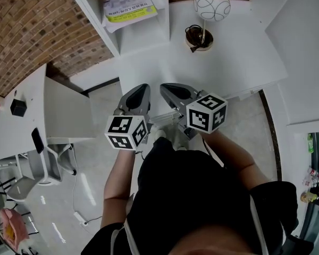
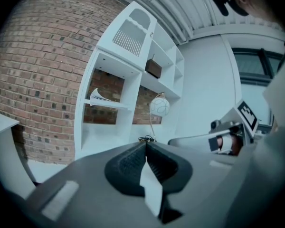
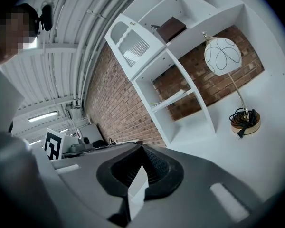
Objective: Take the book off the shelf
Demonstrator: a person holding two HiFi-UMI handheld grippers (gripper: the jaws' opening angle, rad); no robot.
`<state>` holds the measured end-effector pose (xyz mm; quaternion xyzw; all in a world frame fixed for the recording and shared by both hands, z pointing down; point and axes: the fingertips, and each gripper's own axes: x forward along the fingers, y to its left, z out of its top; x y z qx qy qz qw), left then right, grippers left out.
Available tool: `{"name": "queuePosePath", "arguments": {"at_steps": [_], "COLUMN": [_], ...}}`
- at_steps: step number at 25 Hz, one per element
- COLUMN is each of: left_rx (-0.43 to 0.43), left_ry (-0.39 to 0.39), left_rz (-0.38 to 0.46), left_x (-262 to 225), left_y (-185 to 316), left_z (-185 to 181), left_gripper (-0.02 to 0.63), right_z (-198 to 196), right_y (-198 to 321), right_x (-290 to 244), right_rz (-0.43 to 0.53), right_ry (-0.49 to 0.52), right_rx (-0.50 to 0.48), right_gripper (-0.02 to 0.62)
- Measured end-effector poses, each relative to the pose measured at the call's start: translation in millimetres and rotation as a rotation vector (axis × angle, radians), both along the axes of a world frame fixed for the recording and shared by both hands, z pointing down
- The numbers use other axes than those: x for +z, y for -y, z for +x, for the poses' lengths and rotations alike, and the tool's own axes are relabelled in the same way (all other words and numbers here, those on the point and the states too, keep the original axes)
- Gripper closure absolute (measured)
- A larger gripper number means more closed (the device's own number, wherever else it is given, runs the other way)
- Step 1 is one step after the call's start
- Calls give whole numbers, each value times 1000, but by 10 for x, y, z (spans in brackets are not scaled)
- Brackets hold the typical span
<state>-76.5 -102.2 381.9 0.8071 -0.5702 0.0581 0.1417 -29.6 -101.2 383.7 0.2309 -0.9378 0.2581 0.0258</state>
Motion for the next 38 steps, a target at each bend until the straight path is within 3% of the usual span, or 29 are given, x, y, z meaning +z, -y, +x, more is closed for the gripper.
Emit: {"name": "queuePosePath", "arguments": {"at_steps": [22,29,38], "left_rx": [79,114,75], "left_ry": [-55,-66,-83], "left_rz": [-2,8,36], "left_x": [57,81,-4], "left_y": [1189,1388,1558], "left_z": [-763,-880,-830], "left_gripper": [598,597,594], "right_z": [-693,-794,-682], "right_y": [1173,1357,1583], "right_x": [69,71,-1], "right_rz": [-1,9,49], "right_ry": [-68,-81,-99], "right_rx": [132,188,205], "right_gripper": [597,596,596]}}
